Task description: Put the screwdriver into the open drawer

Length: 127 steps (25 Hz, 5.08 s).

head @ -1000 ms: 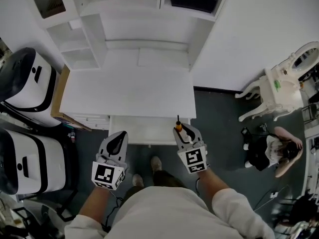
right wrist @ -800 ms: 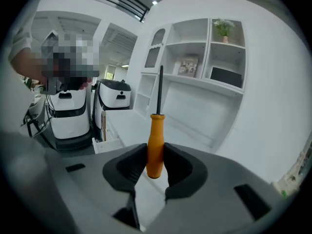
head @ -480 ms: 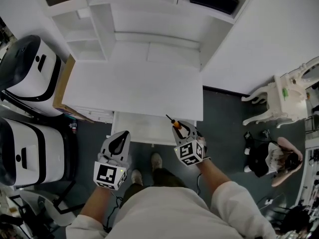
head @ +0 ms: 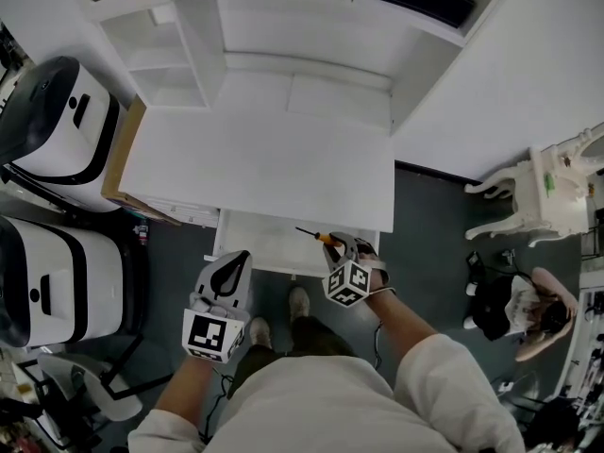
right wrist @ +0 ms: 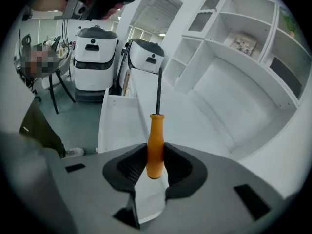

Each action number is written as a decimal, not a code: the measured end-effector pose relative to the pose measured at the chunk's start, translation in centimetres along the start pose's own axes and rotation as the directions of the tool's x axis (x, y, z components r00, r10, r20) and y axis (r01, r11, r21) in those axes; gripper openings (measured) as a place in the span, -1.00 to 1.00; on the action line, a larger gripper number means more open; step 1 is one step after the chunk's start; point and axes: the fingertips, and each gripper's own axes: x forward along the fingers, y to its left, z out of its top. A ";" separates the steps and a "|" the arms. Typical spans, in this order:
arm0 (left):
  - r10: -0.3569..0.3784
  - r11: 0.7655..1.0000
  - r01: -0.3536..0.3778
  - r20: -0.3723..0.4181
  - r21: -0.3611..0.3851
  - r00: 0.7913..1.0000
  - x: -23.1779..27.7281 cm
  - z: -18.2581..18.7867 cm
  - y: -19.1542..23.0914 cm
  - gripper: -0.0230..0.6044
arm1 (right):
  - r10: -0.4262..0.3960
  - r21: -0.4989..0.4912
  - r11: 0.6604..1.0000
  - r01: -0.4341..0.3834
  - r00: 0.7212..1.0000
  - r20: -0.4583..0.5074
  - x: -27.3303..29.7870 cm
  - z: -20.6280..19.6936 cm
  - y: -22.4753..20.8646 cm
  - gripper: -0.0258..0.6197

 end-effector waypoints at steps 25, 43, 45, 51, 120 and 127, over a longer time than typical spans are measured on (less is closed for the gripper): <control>0.021 0.997 -0.031 -0.148 -0.067 0.989 4.5 -6.8 2.3 -0.91 | 0.203 -0.170 0.956 -0.239 0.957 -0.208 12.2 -7.3 6.0 -0.56; 0.032 0.991 -0.060 -0.220 -0.119 0.975 4.8 -11.0 3.4 -0.91 | 0.276 -0.186 0.922 -0.341 0.912 -0.304 17.8 -10.2 9.2 -0.56; 0.030 0.991 -0.059 -0.225 -0.122 0.974 5.0 -11.2 3.4 -0.91 | 0.280 -0.189 0.919 -0.347 0.909 -0.310 18.2 -10.4 9.4 -0.56; 0.024 0.989 -0.058 -0.243 -0.137 0.970 5.1 -12.1 3.0 -0.91 | 0.297 -0.193 0.906 -0.376 0.892 -0.342 19.1 -11.1 10.3 -0.56; -0.109 0.993 0.103 -0.116 -0.050 0.987 4.2 -6.0 2.6 -0.91 | 0.046 0.266 0.964 -0.026 0.997 -0.068 4.6 -1.1 0.5 -0.59; -0.134 0.991 0.133 -0.092 -0.013 0.987 4.0 -4.2 1.9 -0.91 | -0.077 0.437 0.898 0.049 0.996 0.047 -1.7 1.2 -2.6 -0.61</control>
